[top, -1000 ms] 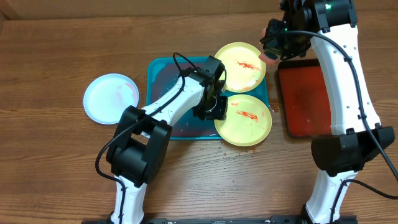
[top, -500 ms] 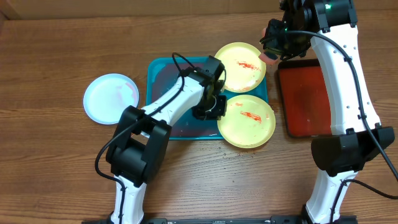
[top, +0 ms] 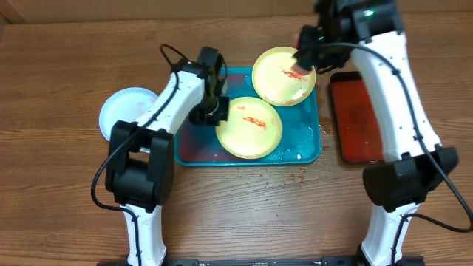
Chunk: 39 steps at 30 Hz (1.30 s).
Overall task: Clean dirty plates on tray and stack at the side
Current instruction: 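Release the white plate and move left gripper to a yellow plate rim, then lower the sponge onto the yellow plate with the right gripper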
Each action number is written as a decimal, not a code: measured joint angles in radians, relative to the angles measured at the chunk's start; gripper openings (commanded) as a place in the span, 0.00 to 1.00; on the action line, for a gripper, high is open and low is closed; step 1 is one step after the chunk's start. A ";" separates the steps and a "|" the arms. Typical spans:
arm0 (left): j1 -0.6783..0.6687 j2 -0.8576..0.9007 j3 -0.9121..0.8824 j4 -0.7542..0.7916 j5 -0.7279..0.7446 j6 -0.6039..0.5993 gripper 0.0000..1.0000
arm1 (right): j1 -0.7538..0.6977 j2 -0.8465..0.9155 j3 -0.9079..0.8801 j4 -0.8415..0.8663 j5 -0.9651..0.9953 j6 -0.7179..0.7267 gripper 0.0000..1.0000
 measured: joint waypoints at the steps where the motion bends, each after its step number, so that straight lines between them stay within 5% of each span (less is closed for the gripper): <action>1: 0.005 0.000 0.000 0.001 -0.013 0.016 0.04 | 0.018 0.000 -0.024 0.027 -0.002 0.006 0.04; 23: 0.098 0.000 -0.043 0.003 -0.056 0.017 0.04 | 0.212 0.005 -0.680 0.672 -0.047 0.211 0.04; 39: 0.098 -0.008 -0.101 0.059 -0.031 0.014 0.04 | 0.234 0.084 -0.715 0.681 -0.044 0.320 0.04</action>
